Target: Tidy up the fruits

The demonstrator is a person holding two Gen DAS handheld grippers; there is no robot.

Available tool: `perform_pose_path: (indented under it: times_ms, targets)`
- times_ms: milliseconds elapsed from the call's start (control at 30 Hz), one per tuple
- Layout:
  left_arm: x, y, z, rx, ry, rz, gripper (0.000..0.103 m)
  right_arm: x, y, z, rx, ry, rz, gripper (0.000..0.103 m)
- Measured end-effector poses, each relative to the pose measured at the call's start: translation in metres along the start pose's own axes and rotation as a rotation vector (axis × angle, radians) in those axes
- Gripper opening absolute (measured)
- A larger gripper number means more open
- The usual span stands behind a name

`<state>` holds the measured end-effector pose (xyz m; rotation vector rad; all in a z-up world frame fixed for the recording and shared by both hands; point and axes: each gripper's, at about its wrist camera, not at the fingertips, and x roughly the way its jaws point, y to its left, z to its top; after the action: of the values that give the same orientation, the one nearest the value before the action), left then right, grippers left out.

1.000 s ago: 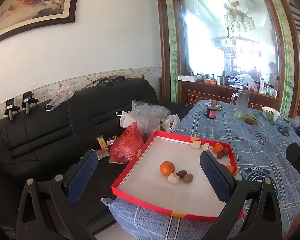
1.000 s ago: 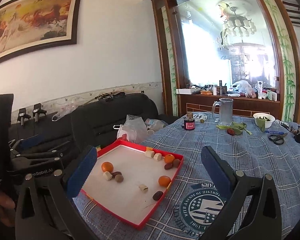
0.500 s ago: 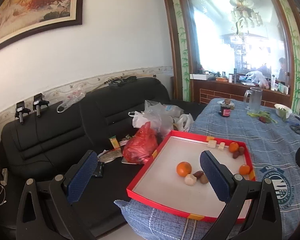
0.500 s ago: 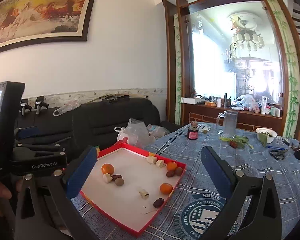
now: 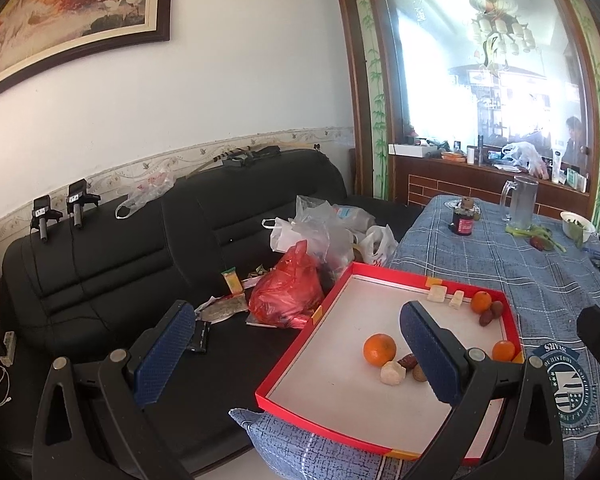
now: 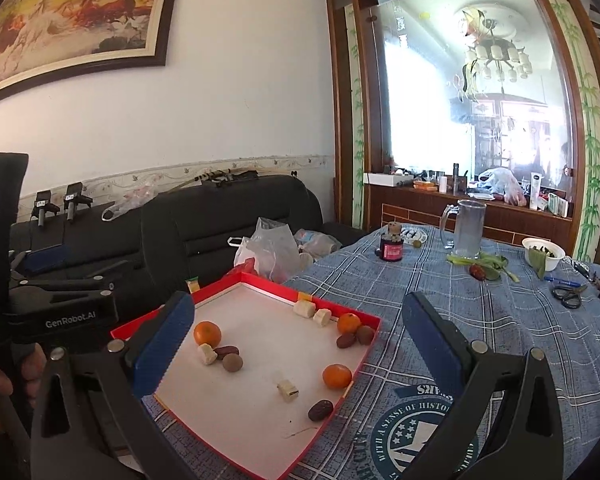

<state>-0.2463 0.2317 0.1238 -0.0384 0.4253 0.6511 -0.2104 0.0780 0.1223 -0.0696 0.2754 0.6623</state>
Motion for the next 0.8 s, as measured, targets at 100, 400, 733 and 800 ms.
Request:
perform_pose_path:
  times_ms: [100, 400, 733, 800]
  targets:
    - [0.006, 0.001, -0.001, -0.004, 0.008, -0.005, 0.102, 0.005, 0.002, -0.001, -0.006, 0.01, -0.004, 0.103]
    - [0.026, 0.008, -0.004, -0.017, 0.044, -0.021, 0.102, 0.027, 0.011, -0.003, -0.02, 0.051, -0.011, 0.103]
    - [0.044, 0.023, -0.009, -0.026, 0.078, -0.014, 0.102, 0.049, 0.027, -0.006, -0.033, 0.082, 0.003, 0.103]
    - [0.047, 0.024, -0.01, -0.027, 0.084, -0.015, 0.102, 0.053, 0.029, -0.007, -0.036, 0.088, 0.005, 0.103]
